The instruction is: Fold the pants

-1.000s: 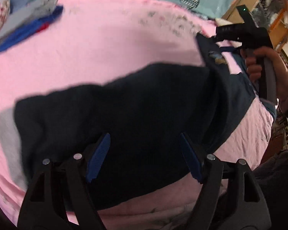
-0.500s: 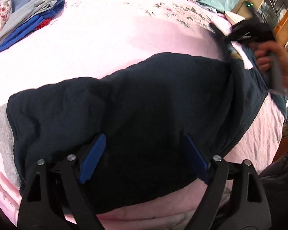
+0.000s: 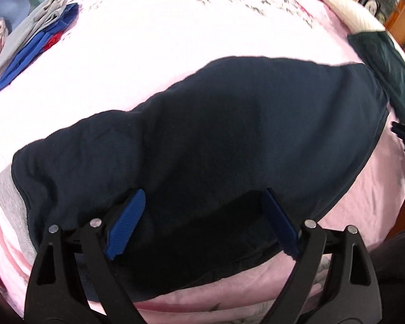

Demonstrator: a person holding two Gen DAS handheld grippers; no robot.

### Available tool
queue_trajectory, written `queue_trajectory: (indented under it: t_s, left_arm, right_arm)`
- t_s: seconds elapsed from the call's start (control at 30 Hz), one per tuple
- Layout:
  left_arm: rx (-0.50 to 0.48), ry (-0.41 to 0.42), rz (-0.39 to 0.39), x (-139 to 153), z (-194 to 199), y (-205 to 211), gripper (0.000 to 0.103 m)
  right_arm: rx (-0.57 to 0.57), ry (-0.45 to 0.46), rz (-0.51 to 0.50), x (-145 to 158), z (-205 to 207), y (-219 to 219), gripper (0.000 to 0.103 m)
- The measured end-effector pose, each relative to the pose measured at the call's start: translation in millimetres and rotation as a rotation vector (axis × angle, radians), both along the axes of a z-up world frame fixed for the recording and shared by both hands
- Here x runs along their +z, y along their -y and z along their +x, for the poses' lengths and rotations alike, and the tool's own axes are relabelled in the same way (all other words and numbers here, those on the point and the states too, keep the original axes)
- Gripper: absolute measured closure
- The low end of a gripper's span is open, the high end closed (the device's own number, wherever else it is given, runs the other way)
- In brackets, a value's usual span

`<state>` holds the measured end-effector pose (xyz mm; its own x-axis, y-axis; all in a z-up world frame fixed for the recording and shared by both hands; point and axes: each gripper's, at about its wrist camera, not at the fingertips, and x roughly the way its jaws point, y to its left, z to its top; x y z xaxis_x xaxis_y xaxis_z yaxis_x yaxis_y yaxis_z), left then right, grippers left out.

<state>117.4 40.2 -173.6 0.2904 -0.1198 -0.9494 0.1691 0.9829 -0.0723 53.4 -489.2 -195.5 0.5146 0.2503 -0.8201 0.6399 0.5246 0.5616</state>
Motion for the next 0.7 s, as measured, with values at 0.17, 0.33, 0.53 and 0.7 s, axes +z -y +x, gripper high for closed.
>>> queue_trajectory:
  t_s: [0.17, 0.33, 0.53, 0.7]
  left_arm:
    - [0.011, -0.012, 0.041, -3.6, -0.2, 6.2, 0.007]
    - [0.034, -0.02, 0.055, -1.7, -1.3, 6.6, 0.006]
    - [0.053, -0.014, 0.067, -0.2, -6.6, 6.9, 0.006]
    - [0.063, -0.016, 0.074, 1.7, -7.4, 4.8, 0.006]
  right_arm:
    - [0.163, 0.079, -0.141, 34.0, 11.7, -18.3, 0.079]
    - [0.196, 0.1, -0.157, 28.1, 48.3, -24.1, 0.074]
    - [0.189, 0.049, -0.113, 1.2, 80.2, -16.0, 0.076]
    - [0.209, 0.144, -0.163, 37.3, 74.7, -17.5, 0.099]
